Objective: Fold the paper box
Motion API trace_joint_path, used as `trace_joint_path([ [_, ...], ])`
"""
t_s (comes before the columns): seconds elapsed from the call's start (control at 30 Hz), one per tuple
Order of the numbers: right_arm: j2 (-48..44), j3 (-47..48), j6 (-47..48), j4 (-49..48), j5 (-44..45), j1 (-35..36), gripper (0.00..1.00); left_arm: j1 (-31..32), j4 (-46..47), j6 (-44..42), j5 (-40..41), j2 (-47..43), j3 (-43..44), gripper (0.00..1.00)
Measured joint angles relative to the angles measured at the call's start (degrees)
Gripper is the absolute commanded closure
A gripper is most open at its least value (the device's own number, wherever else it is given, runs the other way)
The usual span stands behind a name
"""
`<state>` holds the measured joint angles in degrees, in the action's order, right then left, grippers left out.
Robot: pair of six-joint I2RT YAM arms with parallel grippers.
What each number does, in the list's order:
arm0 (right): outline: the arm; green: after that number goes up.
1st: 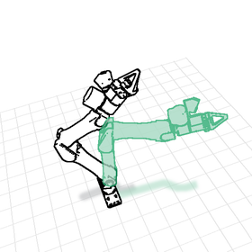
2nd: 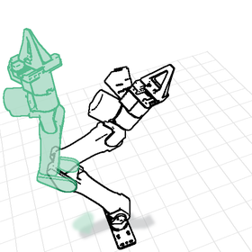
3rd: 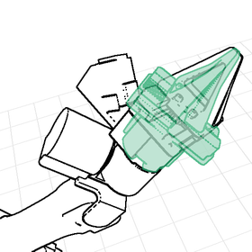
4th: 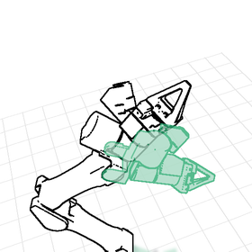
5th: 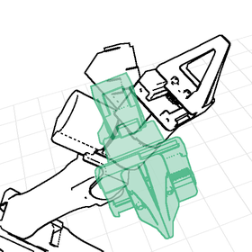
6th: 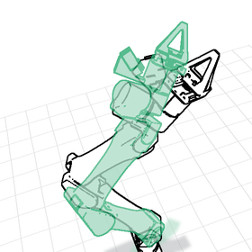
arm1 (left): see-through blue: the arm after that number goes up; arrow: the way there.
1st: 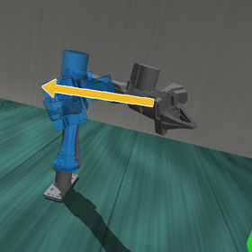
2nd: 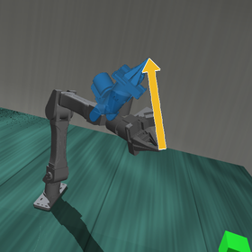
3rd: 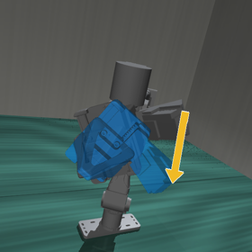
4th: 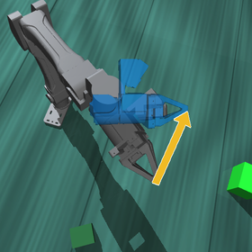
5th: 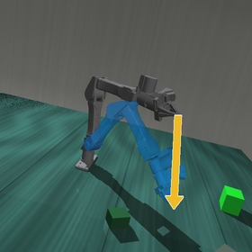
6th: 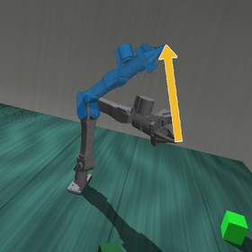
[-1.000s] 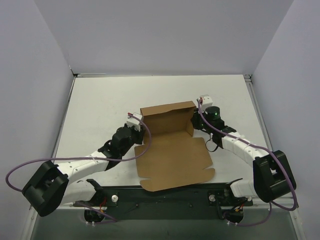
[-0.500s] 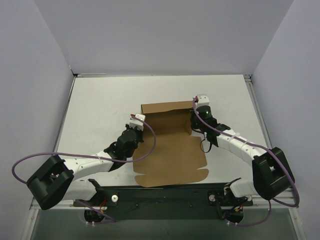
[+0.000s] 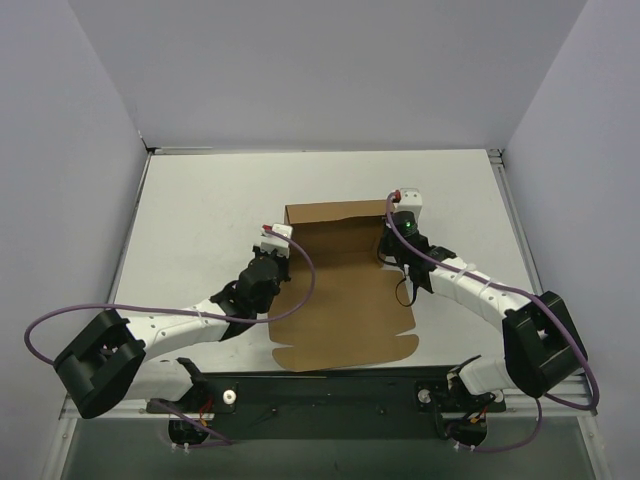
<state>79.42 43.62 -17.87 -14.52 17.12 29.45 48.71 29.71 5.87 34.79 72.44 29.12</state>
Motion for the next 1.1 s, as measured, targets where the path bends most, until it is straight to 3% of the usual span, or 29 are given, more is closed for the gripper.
trace_joint_path([
  [0.83, 0.4, -1.2, -3.1, -0.6, -1.4, -4.0, 0.95, -0.7, -2.7, 2.5, -2.4, 0.9, 2.7, 1.0],
  [0.93, 0.1, -1.4, -3.1, -0.6, -1.3, -4.0, 0.91, -0.8, -3.0, 2.5, -2.7, 0.9, 3.0, 1.0],
  [1.1, -1.4, -3.4, -3.1, -2.4, -3.1, -4.6, 0.69, -1.2, -3.9, 2.5, -3.6, 0.9, 3.4, 1.0],
])
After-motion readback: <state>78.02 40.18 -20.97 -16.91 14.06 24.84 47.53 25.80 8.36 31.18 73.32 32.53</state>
